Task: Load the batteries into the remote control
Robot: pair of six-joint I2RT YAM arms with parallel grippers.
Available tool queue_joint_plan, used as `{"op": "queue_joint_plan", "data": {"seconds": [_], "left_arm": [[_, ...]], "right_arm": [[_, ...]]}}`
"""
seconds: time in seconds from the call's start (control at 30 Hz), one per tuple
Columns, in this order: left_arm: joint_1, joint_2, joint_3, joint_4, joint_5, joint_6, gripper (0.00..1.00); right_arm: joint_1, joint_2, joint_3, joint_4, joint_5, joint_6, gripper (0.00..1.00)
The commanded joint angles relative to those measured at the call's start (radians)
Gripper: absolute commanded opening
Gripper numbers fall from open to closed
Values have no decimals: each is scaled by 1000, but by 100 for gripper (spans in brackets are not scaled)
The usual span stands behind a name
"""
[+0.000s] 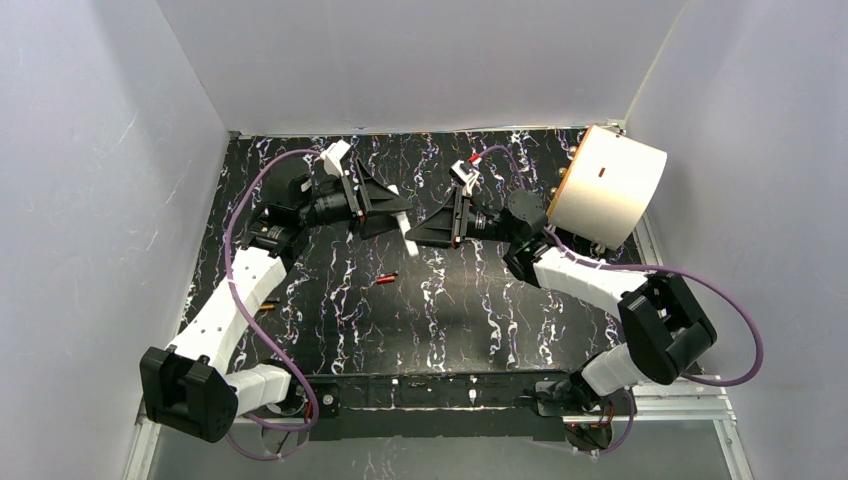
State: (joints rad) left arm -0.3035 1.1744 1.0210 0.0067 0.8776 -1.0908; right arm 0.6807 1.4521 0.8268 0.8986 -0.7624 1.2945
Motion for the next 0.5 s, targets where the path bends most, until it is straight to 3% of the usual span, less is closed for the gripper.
{"op": "queue_joint_plan", "data": {"seconds": [0.0,0.2,0.47], "left_arm": [[-6,-26,-14,45,45,-27,76],[-11,-30,-35,47,24,-26,73],[-13,-23,-24,57,-13,-50,39]], "right_arm": [[5,13,38,193,-6,96,31],[9,34,63,207,-18,143,32],[14,8,70,-11,-44,16,36]]}}
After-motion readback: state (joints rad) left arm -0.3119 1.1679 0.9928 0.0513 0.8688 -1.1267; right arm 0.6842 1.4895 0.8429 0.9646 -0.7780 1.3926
